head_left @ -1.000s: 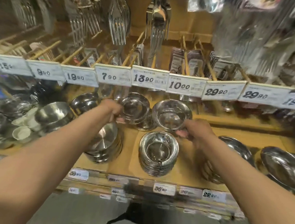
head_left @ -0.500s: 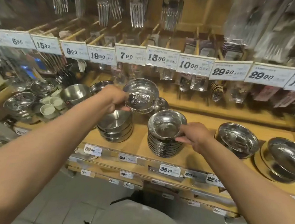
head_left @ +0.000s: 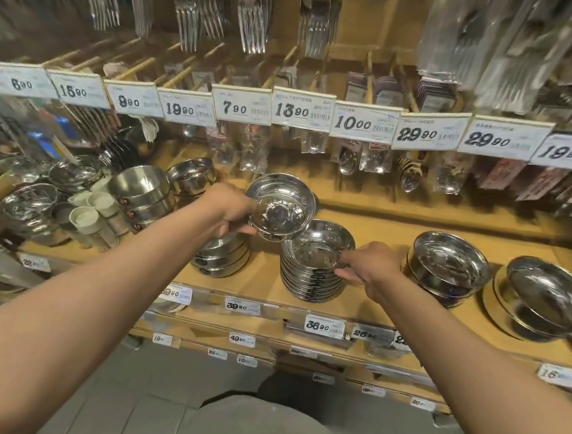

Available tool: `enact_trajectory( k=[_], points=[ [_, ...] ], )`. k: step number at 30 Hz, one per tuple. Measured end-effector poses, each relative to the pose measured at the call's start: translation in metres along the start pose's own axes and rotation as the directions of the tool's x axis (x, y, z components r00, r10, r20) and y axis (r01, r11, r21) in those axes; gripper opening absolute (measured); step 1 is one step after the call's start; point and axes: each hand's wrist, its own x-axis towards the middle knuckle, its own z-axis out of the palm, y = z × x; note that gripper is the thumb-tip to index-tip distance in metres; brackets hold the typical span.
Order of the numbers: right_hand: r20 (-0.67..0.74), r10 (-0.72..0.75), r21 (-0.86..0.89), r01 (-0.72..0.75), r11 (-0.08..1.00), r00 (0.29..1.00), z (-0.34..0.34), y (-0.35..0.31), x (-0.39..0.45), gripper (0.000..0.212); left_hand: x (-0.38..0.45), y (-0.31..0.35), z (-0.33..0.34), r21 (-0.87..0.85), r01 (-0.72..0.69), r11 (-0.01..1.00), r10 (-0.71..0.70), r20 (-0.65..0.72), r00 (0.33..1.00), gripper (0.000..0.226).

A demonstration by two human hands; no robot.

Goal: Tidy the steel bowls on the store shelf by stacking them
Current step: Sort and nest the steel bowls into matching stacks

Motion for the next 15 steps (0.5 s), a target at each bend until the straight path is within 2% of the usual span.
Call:
enact_trajectory(
  k=[4,11,15],
  points=[
    [-0.010,-0.009,0.052,0.009,0.999,1.000,0.003,0.004,0.000,0.011,0.002,0.000,0.002,-0.011,0.001,1.000,-0.001,0.016,1.000,0.018],
    [-0.061,0.011,0.039,-0.009,0.999,0.998,0.001,0.001,-0.012,0.025,0.005,0.001,0.005,0.044,0.000,0.999,-0.005,0.105,0.994,0.019],
    [-0.150,-0.061,0.126,0.080,0.989,0.987,-0.016,-0.010,-0.025,0.019,0.005,0.013,0.012,0.106,-0.030,0.994,0.013,0.158,0.987,0.022]
  ],
)
